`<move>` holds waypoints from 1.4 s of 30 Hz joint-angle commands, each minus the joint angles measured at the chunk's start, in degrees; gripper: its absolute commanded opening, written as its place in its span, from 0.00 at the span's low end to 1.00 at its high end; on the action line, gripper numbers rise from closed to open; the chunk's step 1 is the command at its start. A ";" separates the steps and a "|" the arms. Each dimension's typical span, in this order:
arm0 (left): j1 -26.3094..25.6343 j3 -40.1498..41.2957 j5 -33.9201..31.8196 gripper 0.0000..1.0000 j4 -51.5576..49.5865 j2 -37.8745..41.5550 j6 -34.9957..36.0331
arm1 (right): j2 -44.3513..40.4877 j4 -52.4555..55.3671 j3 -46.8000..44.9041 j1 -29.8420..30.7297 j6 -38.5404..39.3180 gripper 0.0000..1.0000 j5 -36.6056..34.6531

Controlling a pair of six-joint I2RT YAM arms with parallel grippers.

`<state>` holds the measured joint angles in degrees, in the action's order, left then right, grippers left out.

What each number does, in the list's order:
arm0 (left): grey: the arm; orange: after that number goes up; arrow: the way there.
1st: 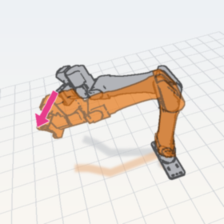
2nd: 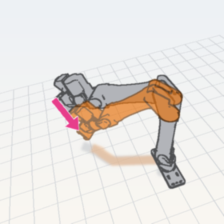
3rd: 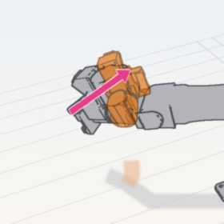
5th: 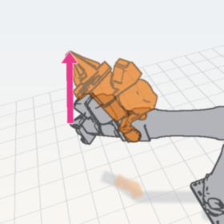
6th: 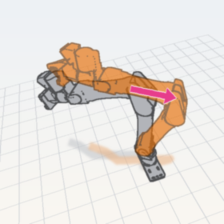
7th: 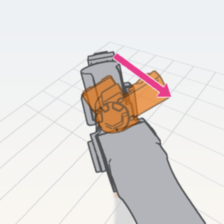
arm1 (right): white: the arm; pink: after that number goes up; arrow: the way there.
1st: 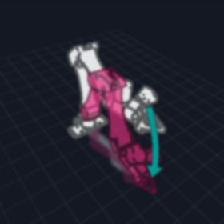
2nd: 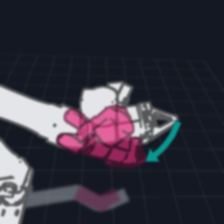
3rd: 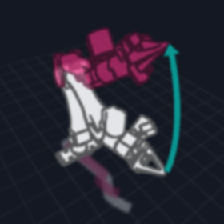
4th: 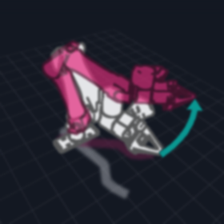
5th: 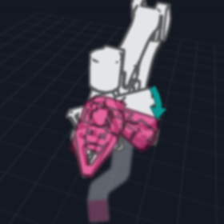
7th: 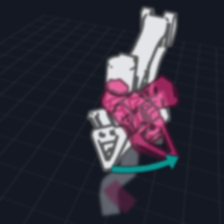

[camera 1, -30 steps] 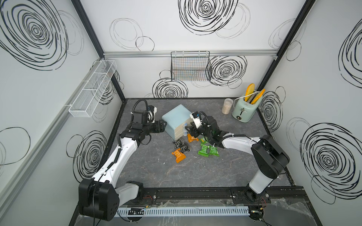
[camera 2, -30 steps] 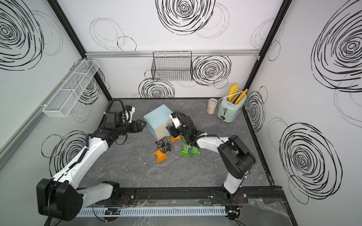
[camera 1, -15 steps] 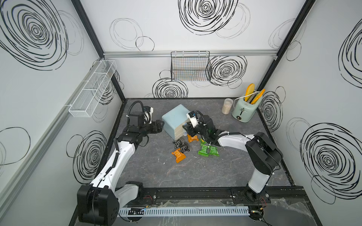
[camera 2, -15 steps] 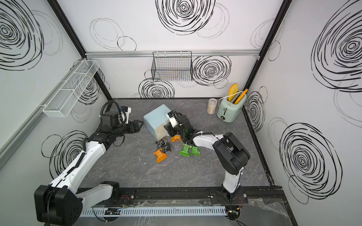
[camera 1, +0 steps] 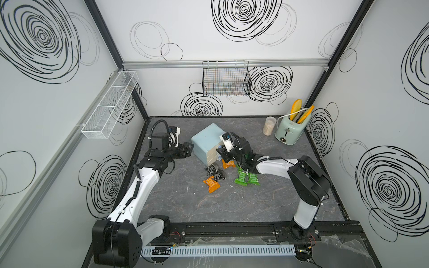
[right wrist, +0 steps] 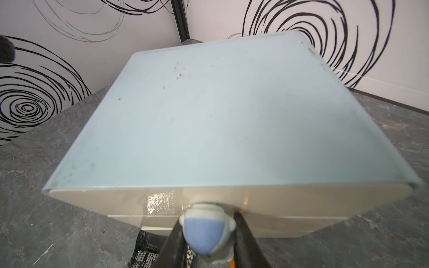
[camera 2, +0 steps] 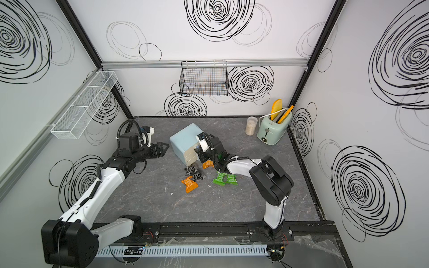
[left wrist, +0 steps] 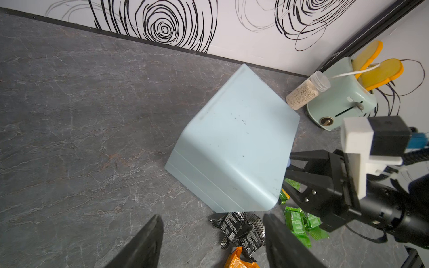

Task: Place the cookies into the drawer by color
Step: Open the drawer in the storage box.

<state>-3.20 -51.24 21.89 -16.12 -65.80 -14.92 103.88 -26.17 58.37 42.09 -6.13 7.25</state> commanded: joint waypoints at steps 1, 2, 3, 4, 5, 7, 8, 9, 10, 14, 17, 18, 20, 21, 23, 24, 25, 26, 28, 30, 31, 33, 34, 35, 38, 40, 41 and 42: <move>0.70 0.36 1.05 0.73 2.41 0.15 -0.42 | -2.27 -1.79 -0.71 0.54 1.24 0.26 -0.65; 0.66 0.44 1.05 0.73 2.41 0.18 -0.38 | -2.41 -1.59 -0.96 0.54 1.38 0.26 -0.74; 0.65 0.44 1.13 0.73 2.38 0.21 -0.40 | -2.58 -1.51 -1.24 0.54 1.57 0.26 -0.74; 0.74 0.44 1.14 0.73 2.38 0.13 -0.44 | -2.83 -1.43 -1.58 0.55 1.73 0.26 -0.70; 0.74 0.44 1.18 0.73 2.36 0.14 -0.45 | -3.12 -1.40 -2.00 0.54 1.84 0.26 -0.61; 0.87 0.44 1.31 0.73 2.36 0.13 -0.52 | -3.87 -1.51 -2.83 0.54 2.03 0.25 -0.57; 0.99 0.44 1.40 0.73 2.33 0.03 -0.51 | -4.34 -1.51 -3.32 0.55 2.00 0.25 -0.65; 1.00 0.43 1.40 0.73 2.32 0.04 -0.51 | -4.74 -1.51 -3.78 0.59 2.00 0.25 -0.74; 1.09 0.45 1.45 0.73 2.32 -0.02 -0.47 | -5.27 -1.51 -4.20 0.49 2.02 0.24 -0.83; 1.27 0.44 1.49 0.72 2.23 0.06 -0.44 | -6.99 -1.51 -6.05 0.45 2.00 0.24 -0.65; 1.27 0.44 1.57 0.72 2.23 0.07 -0.47 | -7.95 -1.19 -7.17 0.45 2.00 0.24 -0.39; 1.30 0.44 1.68 0.72 2.24 0.03 -0.46 | -8.23 -1.07 -7.51 0.45 1.95 0.24 -0.28; 1.37 0.37 1.73 0.72 2.23 0.03 -0.48 | -8.92 -1.05 -8.41 0.50 1.91 0.24 -0.38; 1.36 0.44 1.67 0.72 2.14 0.07 -0.46 | -9.32 -1.07 -8.94 0.46 1.82 0.24 -0.39; 1.36 0.44 1.67 0.72 2.19 0.08 -0.42 | -9.95 -1.16 -9.79 0.41 1.74 0.24 -0.39; 1.38 0.44 1.70 0.72 2.15 0.13 -0.45 | -10.24 -1.16 -10.15 0.45 1.74 0.24 -0.39; 1.44 0.44 1.68 0.72 2.14 0.06 -0.45 | -10.59 -1.23 -10.52 0.50 1.67 0.24 -0.35; 1.44 0.44 1.69 0.72 2.14 0.09 -0.48 | -10.77 -1.17 -10.80 0.45 1.67 0.24 -0.30; 1.52 0.44 1.73 0.73 2.14 0.04 -0.46 | -11.22 -1.01 -11.32 0.45 1.32 0.24 -0.30; 1.63 0.40 1.75 0.72 2.14 0.02 -0.46 | -11.73 -1.01 -11.88 0.45 1.26 0.24 -0.47; 1.62 0.41 1.84 0.72 2.12 0.05 -0.51 | -11.98 -1.04 -12.28 0.45 1.12 0.24 -0.56; 1.71 0.42 1.78 0.72 2.14 -0.02 -0.51 | -12.55 -0.85 -12.87 0.45 1.04 0.24 -0.65; 1.71 0.44 1.75 0.72 2.15 0.02 -0.49 | -12.89 -0.82 -13.28 0.45 1.03 0.24 -0.65; 1.71 0.44 1.75 0.72 2.14 0.01 -0.50 | -13.15 -0.79 -13.56 0.50 0.88 0.24 -0.65; 1.76 0.44 1.85 0.72 2.19 -0.03 -0.50 | -13.94 -0.91 -14.48 0.51 0.60 0.24 -0.82; 1.80 0.44 1.76 0.72 2.13 -0.04 -0.49 | -14.31 -1.20 -15.21 0.45 0.51 0.24 -1.00; 1.75 0.44 1.84 0.72 2.15 -0.01 -0.49 | -14.37 -1.40 -15.39 0.45 0.44 0.24 -1.08; 1.80 0.46 1.78 0.73 2.13 -0.02 -0.51 | -14.39 -1.25 -15.48 0.45 0.50 0.24 -1.01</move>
<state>-2.07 -51.22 23.07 -16.12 -65.80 -15.05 91.09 -26.33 43.72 42.19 -5.56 6.74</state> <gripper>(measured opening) 0.724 0.293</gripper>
